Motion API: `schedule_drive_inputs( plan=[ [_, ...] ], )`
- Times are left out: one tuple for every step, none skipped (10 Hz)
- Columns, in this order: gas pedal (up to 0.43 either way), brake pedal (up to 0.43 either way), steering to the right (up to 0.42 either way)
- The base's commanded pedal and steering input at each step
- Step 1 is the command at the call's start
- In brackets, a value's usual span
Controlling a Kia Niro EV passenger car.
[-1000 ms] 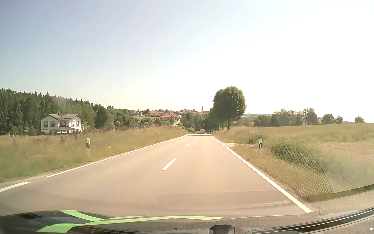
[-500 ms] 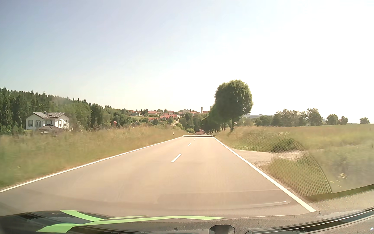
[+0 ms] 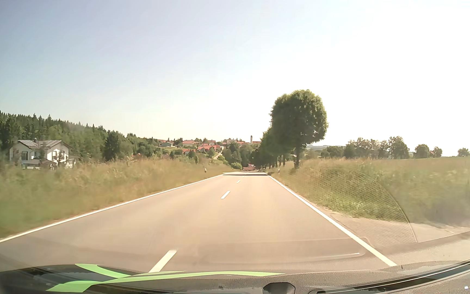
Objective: Follow the waypoints while adhering to traffic rules and regulations
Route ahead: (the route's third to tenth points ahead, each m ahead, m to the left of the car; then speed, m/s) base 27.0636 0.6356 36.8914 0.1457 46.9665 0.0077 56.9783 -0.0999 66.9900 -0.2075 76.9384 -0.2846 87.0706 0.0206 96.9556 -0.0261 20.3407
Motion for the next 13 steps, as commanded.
schedule_drive_inputs(
  plan=[
    [0.169,0.0,0.003],
    [0.169,0.0,0.003],
    [0.169,0.0,0.003],
    [0.157,0.0,0.003],
    [0.13,0.0,0.002],
    [0.11,0.0,0.002],
    [0.11,0.0,0.002],
    [0.098,0.0,0.001],
    [0.067,0.0,0.001],
    [0.059,0.0,0.001],
    [0.059,0.0,0.001],
    [0.059,0.0,0.0],
    [0.079,0.0,0.0]
  ],
)
